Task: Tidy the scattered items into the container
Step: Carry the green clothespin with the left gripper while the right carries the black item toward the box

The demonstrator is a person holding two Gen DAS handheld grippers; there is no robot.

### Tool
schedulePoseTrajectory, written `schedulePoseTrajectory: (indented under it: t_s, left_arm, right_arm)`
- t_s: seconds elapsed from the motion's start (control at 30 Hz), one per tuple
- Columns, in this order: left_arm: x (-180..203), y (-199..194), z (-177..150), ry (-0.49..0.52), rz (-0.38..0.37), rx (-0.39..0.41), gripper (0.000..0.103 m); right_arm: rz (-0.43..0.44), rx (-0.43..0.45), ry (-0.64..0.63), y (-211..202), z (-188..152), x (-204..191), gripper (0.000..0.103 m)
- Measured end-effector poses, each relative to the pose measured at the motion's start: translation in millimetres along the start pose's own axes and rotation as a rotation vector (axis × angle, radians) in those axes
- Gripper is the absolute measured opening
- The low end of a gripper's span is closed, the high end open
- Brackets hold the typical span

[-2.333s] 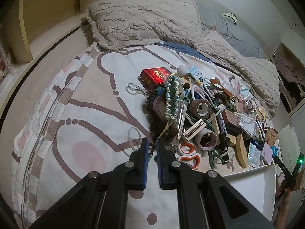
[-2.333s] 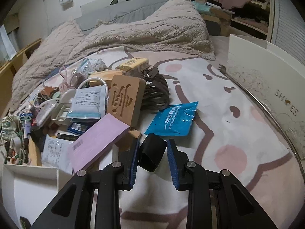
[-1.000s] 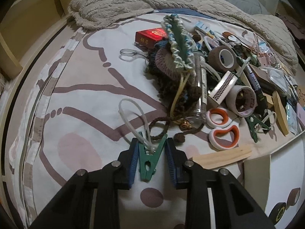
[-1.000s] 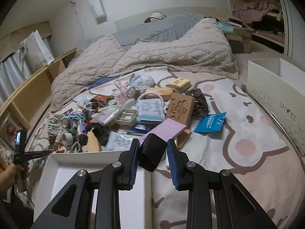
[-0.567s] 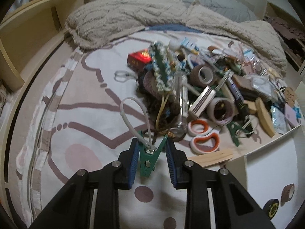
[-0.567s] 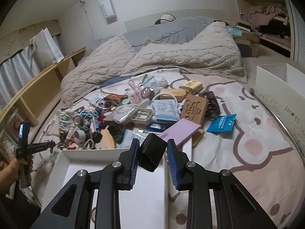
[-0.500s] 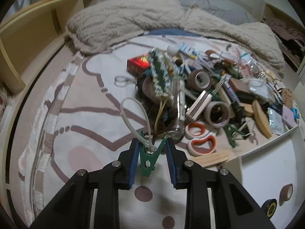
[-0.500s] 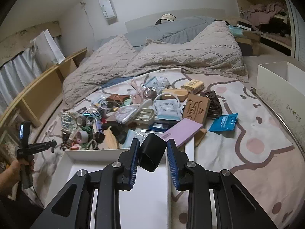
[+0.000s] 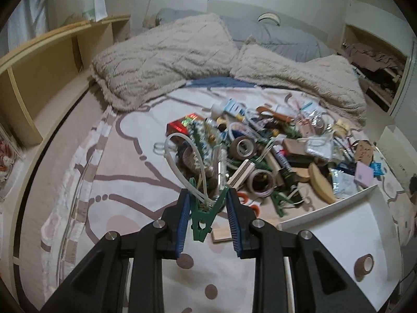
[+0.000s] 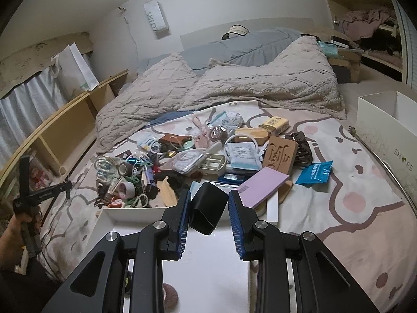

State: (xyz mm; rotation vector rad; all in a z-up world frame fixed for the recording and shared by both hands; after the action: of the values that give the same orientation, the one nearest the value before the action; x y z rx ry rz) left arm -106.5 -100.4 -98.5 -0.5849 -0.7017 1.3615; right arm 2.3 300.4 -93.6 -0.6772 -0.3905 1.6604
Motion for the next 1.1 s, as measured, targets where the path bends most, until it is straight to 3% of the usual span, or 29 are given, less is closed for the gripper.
schedulePoseTrajectory:
  t_s: [0.5,0.8,1.1]
  left_arm:
    - [65.8,-42.2,-0.3,0.11,-0.144,0.028,0.028]
    - [114.9,-31.5,-27.1,0.231,-0.223,-0.072,0.028]
    - [138.1,-0.8,-56.1,0.286,-0.236,-0.191,0.028]
  right_arm:
    - [0.031,-0.023,-0.049,2.2,-9.3,-24.3,0.03]
    - [0.061,-0.105,-0.102,19.8,-28.1,-45.6,0.03]
    - [0.118,-0.208,-0.118,47.9,-47.7,-72.4,0.03]
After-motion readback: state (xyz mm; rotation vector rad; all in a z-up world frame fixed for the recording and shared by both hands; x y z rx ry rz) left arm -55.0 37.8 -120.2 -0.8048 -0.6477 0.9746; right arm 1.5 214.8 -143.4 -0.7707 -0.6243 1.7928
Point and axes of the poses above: each gripper's, at about its wrist camera, not at the fingertips, and y roughly the way its jaws point, x to its right, z to its top, the point moved 4 cm from there along y, roughly the way its jaws point, and after that the axes turned 6 degrees about -y, right-handed, at the moved point
